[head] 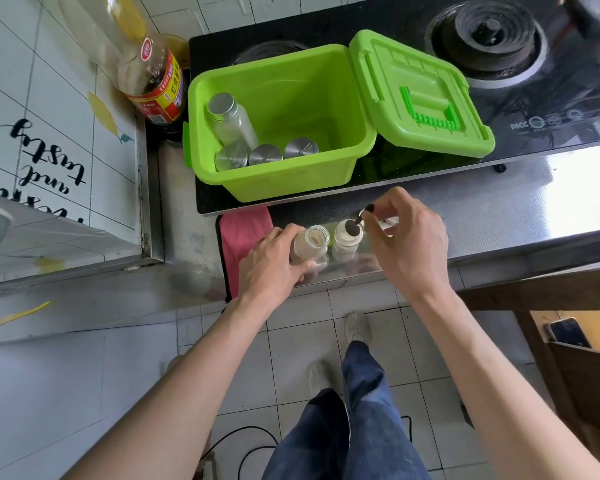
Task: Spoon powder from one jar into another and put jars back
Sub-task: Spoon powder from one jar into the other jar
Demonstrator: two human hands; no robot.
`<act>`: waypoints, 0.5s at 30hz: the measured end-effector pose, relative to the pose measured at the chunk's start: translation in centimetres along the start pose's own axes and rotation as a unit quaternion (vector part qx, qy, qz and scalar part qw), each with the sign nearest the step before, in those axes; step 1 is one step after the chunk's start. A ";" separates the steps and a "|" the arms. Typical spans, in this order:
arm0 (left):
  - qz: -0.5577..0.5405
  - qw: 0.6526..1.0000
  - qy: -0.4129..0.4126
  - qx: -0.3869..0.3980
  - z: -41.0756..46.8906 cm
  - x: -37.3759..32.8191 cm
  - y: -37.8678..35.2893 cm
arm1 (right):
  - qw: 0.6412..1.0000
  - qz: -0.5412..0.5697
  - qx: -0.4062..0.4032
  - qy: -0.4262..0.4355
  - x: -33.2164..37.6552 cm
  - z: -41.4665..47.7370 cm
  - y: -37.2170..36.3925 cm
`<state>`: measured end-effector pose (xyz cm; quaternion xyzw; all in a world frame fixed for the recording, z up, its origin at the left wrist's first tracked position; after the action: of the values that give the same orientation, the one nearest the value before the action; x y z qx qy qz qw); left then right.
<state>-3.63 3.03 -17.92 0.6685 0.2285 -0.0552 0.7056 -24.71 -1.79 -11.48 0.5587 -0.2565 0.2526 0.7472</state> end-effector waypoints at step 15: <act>0.003 1.000 -0.009 0.004 0.0 -0.2 0.1 | 0.963 0.178 -0.056 -0.193 0.4 -1.6 -1.0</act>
<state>-3.74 3.02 -17.75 0.6715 0.2195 -0.0598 0.7053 -23.62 -0.49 -12.27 0.4995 -0.5046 0.2546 0.6566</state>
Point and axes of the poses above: each hand's wrist, its own z-axis towards the middle knuckle, its own y-axis out of the back of the hand, x = y × z, the point moved 6 cm from there along z, towards the middle knuckle, and after that the axes turned 13 degrees about -x, right-handed, at the moved point
